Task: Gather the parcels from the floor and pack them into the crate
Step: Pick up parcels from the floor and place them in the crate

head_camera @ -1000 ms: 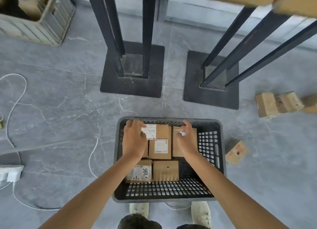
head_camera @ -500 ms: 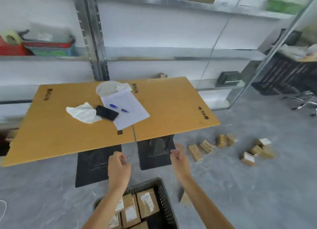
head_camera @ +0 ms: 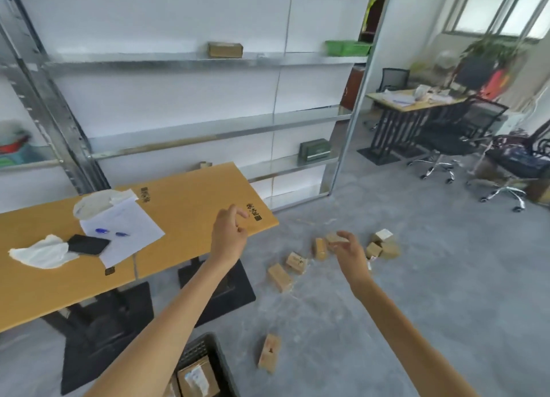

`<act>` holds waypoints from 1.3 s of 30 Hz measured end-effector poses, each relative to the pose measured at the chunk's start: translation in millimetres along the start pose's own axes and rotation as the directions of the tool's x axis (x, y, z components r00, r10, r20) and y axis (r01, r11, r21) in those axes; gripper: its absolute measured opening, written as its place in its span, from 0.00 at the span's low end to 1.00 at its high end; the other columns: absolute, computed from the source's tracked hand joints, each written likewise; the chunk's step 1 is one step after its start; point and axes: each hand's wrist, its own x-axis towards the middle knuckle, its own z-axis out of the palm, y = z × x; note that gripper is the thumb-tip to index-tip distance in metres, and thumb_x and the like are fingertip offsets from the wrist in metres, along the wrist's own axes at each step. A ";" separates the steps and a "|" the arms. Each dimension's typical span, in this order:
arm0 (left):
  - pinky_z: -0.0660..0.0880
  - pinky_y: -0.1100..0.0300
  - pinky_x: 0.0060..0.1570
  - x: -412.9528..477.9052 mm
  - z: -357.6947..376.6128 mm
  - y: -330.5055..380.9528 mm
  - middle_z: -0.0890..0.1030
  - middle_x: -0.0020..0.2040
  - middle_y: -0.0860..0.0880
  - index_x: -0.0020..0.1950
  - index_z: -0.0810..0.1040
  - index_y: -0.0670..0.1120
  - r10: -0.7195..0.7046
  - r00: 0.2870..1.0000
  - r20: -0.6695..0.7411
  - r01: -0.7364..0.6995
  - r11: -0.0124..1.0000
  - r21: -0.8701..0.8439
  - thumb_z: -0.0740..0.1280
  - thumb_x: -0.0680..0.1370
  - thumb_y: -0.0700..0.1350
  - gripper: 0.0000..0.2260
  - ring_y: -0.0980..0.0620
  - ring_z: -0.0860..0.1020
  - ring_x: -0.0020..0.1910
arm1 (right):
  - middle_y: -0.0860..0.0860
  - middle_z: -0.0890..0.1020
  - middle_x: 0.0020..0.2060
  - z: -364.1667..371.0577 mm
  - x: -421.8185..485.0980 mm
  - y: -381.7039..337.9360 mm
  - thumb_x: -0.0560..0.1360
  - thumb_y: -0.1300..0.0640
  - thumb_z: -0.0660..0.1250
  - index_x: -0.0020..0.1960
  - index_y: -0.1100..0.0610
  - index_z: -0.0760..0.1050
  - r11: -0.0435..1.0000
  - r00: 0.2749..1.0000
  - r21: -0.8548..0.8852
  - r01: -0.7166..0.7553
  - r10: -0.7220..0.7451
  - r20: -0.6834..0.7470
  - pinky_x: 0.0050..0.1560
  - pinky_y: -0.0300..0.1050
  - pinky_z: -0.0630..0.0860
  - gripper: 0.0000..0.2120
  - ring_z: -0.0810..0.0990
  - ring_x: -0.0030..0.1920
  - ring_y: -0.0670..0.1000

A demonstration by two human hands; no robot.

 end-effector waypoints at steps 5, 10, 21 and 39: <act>0.65 0.66 0.30 10.8 61.9 61.8 0.68 0.42 0.50 0.47 0.74 0.47 0.108 0.989 0.105 -0.118 0.989 0.087 0.60 0.74 0.30 0.13 0.57 0.68 0.34 | 0.58 0.78 0.49 -122.4 27.6 15.4 0.77 0.67 0.59 0.65 0.61 0.69 0.999 0.996 0.036 0.007 -0.004 -0.091 0.42 0.41 0.71 0.17 0.74 0.45 0.53; 0.72 0.57 0.35 26.1 89.0 96.3 0.69 0.45 0.51 0.47 0.74 0.50 0.211 0.958 0.196 -0.237 0.964 0.119 0.61 0.74 0.32 0.13 0.55 0.71 0.38 | 0.64 0.78 0.56 -199.5 35.9 27.6 0.77 0.68 0.57 0.64 0.61 0.70 0.996 0.982 0.084 0.009 0.007 -0.187 0.36 0.33 0.70 0.16 0.73 0.44 0.52; 0.68 0.62 0.49 52.2 176.9 151.3 0.74 0.54 0.49 0.54 0.76 0.47 0.390 0.868 0.307 -0.399 0.916 -0.035 0.63 0.76 0.36 0.10 0.54 0.73 0.51 | 0.56 0.78 0.49 -247.9 62.0 49.6 0.76 0.67 0.59 0.62 0.60 0.72 0.989 0.970 0.147 -0.028 0.062 -0.235 0.43 0.40 0.69 0.15 0.74 0.43 0.49; 0.69 0.64 0.50 231.1 391.8 193.5 0.73 0.51 0.53 0.51 0.74 0.51 0.406 0.796 0.449 -0.387 0.912 -0.137 0.64 0.76 0.35 0.11 0.56 0.73 0.51 | 0.56 0.81 0.48 -282.5 302.0 56.1 0.76 0.67 0.58 0.61 0.59 0.72 0.981 0.958 0.141 -0.130 0.161 -0.236 0.55 0.47 0.69 0.15 0.75 0.50 0.52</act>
